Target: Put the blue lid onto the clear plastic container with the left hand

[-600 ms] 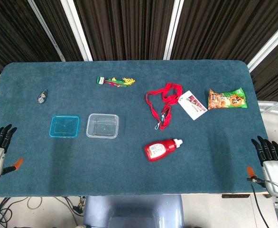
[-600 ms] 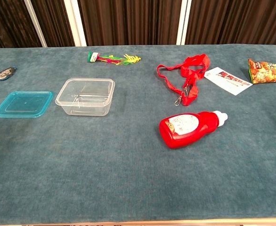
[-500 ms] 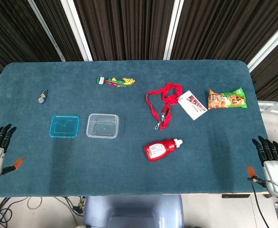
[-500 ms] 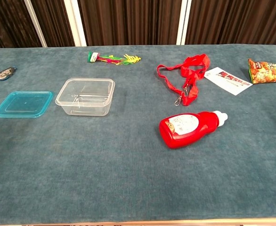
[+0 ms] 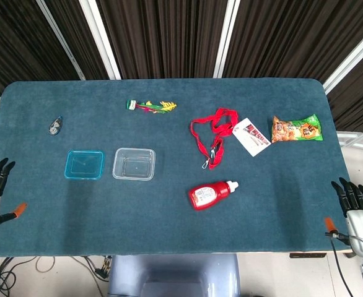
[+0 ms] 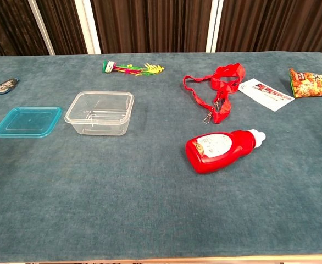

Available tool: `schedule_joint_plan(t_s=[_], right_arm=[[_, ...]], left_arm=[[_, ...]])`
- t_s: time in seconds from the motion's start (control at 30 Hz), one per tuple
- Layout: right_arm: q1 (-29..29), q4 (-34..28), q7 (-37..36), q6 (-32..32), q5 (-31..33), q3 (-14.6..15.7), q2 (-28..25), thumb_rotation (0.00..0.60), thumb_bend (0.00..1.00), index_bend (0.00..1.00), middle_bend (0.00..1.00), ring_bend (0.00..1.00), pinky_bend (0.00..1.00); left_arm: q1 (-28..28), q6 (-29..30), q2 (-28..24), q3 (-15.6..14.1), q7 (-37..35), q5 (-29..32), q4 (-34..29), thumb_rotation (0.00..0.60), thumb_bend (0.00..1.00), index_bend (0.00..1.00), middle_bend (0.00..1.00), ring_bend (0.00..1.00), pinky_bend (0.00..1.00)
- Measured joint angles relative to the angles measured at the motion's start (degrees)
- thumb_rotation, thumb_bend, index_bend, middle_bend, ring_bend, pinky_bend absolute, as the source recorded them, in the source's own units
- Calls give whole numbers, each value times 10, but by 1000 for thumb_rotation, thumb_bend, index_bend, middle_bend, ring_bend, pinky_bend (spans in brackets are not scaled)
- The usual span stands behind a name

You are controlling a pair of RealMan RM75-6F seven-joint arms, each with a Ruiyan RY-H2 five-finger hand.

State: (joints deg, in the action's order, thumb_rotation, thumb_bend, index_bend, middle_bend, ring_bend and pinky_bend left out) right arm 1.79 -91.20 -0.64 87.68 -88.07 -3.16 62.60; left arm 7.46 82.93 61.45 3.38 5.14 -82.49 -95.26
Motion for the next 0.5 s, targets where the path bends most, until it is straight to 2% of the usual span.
schedule_joint_plan(t_s=[0.2,0.3,0.5], right_arm=[[0,-2,1,-1,2,0,-2,600,394,56,39,32,0],[-1,-4,2,0,4,0,-3,600,393,56,38,32,0],[-7,-16,1,3,19,-3,-4,600,394,56,38,32,0]], left_arm=[[3,-5,3,5,-4,7,10,600,180,0,0,0,0],[3,-7,3,6,-3,11,11,600,148,0,0,0,0],[16,-31,8,20,10,46,18,600,127,0,0,0,0]])
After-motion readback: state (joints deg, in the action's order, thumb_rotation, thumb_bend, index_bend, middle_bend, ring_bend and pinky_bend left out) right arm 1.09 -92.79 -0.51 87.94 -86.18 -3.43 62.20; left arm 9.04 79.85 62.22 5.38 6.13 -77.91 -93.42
